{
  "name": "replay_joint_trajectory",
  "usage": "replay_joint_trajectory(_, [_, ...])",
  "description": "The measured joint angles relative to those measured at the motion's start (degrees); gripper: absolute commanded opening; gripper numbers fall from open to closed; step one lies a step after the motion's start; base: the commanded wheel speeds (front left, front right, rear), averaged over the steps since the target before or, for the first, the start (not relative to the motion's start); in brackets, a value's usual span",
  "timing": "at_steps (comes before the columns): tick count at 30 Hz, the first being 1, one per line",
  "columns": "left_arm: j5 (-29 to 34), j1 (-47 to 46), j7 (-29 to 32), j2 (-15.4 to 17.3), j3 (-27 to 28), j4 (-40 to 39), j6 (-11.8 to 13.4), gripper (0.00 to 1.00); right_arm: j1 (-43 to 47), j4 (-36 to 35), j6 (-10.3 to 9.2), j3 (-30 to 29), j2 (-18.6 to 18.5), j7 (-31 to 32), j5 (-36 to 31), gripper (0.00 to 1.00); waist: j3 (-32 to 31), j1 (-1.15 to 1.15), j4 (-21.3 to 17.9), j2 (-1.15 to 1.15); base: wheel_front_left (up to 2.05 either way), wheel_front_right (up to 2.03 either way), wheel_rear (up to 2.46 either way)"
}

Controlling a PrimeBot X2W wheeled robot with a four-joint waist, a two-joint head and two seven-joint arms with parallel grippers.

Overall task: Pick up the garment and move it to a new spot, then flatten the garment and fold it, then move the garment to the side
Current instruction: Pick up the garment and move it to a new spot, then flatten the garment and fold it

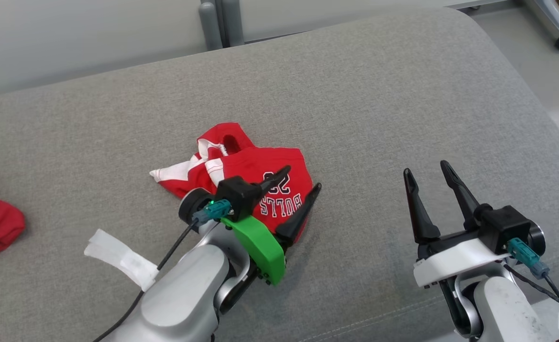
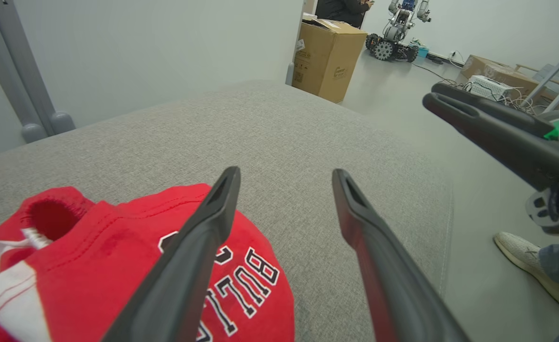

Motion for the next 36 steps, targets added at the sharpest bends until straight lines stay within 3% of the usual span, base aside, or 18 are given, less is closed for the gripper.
replay_joint_trajectory(8, [1.51, 0.0, -1.76, 0.0, 4.85, 1.38, 5.48, 1.0, 0.69, -0.26, 0.09, -0.54, -0.67, 0.0, -0.42, 1.0, -0.79, 0.0, 3.94, 0.0, 0.0, 0.0, 0.0])
replay_joint_trajectory(11, [2.27, 0.25, -2.2, 0.76, 5.47, 1.68, 7.37, 1.0, 0.69, -0.19, 0.93, -0.29, -1.35, 0.0, -0.65, 1.0, -1.3, 0.0, 5.82, 0.0, 0.0, 0.0, 0.0])
replay_joint_trajectory(19, [3.53, 6.15, -2.7, 5.9, 8.32, 1.23, 11.04, 1.0, 0.64, 4.37, 2.78, 2.54, -2.92, 0.01, -1.7, 1.0, -2.89, 0.0, 11.47, 0.0, 0.0, 0.0, 0.0])
replay_joint_trajectory(28, [1.27, 12.41, -3.21, 8.99, 14.55, -1.07, 12.36, 1.0, -5.08, 9.06, 4.59, 6.38, -3.55, 5.68, -2.68, 1.0, -4.24, 0.0, 18.36, 0.0, 0.0, 0.0, 0.0])
replay_joint_trajectory(36, [0.47, 15.38, -3.25, 8.99, 16.24, -2.96, 12.43, 1.0, -9.37, 15.13, 5.13, 8.61, -4.41, 11.82, -2.16, 1.0, -4.99, 0.0, 24.17, 0.0, 0.0, 0.0, 0.0])
